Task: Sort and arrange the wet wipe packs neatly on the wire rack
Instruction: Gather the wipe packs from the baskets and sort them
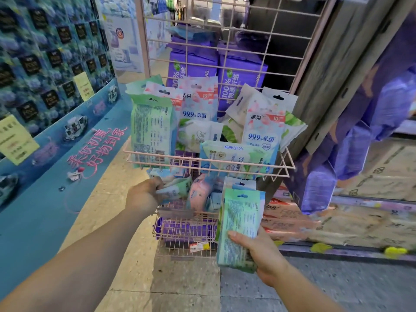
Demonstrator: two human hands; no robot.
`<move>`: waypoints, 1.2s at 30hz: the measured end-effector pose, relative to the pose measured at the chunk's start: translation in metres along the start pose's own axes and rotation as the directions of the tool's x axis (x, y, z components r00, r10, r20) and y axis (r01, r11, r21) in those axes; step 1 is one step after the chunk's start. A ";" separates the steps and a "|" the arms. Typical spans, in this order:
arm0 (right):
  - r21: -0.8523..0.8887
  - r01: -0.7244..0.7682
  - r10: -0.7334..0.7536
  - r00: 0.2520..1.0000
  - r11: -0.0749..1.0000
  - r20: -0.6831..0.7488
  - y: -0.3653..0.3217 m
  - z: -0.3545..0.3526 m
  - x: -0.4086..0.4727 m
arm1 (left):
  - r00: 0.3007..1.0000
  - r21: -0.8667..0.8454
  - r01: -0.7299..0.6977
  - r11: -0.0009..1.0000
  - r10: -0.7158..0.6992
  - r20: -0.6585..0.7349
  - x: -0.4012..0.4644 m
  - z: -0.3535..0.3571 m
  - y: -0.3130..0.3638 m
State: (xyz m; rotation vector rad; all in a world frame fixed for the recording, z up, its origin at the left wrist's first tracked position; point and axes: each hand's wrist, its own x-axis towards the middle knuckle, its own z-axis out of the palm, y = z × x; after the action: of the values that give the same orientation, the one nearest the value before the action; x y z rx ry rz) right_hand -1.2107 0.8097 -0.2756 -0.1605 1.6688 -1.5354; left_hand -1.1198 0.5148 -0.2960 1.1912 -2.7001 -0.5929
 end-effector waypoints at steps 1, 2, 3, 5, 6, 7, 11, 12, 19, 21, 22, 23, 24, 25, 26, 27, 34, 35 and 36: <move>-0.008 0.000 0.000 1.000 1.000 0.002 0.000 0.001 0.000 | 0.995 -0.084 0.001 0.996 -0.009 -0.098 -0.009 -0.003 -0.003; -0.014 -0.003 0.003 1.000 1.000 0.002 -0.001 0.002 0.000 | 0.984 -0.143 0.004 0.990 -0.030 -0.178 -0.017 -0.007 -0.005; -0.020 -0.005 0.006 1.000 1.000 0.011 -0.002 0.003 0.000 | 0.973 -0.185 0.033 0.982 -0.074 -0.218 -0.027 -0.012 -0.004; -0.034 -0.014 0.015 0.999 0.999 0.037 -0.007 0.005 -0.001 | 0.965 -0.257 0.078 0.963 -0.138 -0.225 -0.047 -0.021 -0.001; -0.047 -0.021 0.023 0.999 0.999 0.047 -0.009 0.006 -0.002 | 0.969 -0.281 0.067 0.957 -0.129 -0.210 -0.056 -0.024 0.001; -0.065 -0.028 0.032 0.997 0.997 0.065 -0.012 0.007 -0.003 | 0.977 -0.298 0.054 0.953 -0.111 -0.180 -0.066 -0.028 0.002; -0.154 -0.025 0.057 0.975 0.988 0.213 -0.025 0.011 -0.011 | 0.996 -0.544 0.080 0.836 -0.042 0.083 -0.116 -0.045 0.018; -0.167 -0.018 0.063 0.961 0.986 0.269 -0.028 0.012 -0.014 | 0.988 -0.654 0.117 0.747 -0.022 0.152 -0.131 -0.049 0.025; -0.095 0.128 -0.051 0.817 0.987 0.575 -0.061 0.022 -0.027 | 0.992 -0.969 0.129 0.212 -0.029 0.126 -0.175 -0.090 0.056; -0.076 0.174 -0.100 0.815 0.982 0.571 -0.077 0.025 -0.028 | 0.998 -0.980 0.069 0.185 -0.017 0.067 -0.169 -0.111 0.068; -0.078 0.213 -0.136 0.823 0.974 0.552 -0.087 0.026 -0.029 | 0.999 -0.982 0.043 0.183 -0.030 0.038 -0.165 -0.121 0.075; -0.089 0.261 -0.177 0.831 0.961 0.528 -0.097 0.027 -0.029 | 0.999 -0.982 0.014 0.189 -0.054 0.003 -0.158 -0.128 0.080; -0.107 0.304 -0.215 0.843 0.947 0.493 -0.109 0.029 -0.032 | 0.996 -0.977 -0.011 0.213 -0.079 -0.029 -0.151 -0.135 0.085; -0.123 0.344 -0.254 0.852 0.931 0.457 -0.120 0.030 -0.034 | 0.994 -0.971 -0.036 0.235 -0.095 -0.060 -0.143 -0.141 0.090; -0.126 0.379 -0.297 0.857 0.917 0.422 -0.130 0.030 -0.035 | 0.990 -0.969 -0.058 0.241 -0.108 -0.087 -0.136 -0.146 0.095; -0.125 0.419 -0.344 0.854 0.900 0.390 -0.140 0.030 -0.035 | 0.987 -0.969 -0.076 0.236 -0.119 -0.106 -0.128 -0.150 0.100; -0.323 0.586 -0.553 0.810 0.743 0.197 -0.200 0.016 -0.009 | 0.983 -0.955 -0.150 0.257 -0.068 -0.172 -0.080 -0.168 0.135; -0.347 0.580 -0.558 0.812 0.737 0.172 -0.206 0.015 -0.003 | 0.981 -0.942 -0.160 0.296 -0.062 -0.186 -0.074 -0.168 0.139; -0.359 0.574 -0.563 0.813 0.736 0.147 -0.211 0.014 0.004 | 0.978 -0.925 -0.165 0.343 -0.061 -0.197 -0.069 -0.166 0.143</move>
State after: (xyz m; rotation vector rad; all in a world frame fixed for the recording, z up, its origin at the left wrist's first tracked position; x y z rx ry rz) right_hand -1.2953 0.7460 -0.0927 -0.9904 1.9991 -1.5837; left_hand -1.1254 0.6028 -0.0838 0.7024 -1.5921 -1.6160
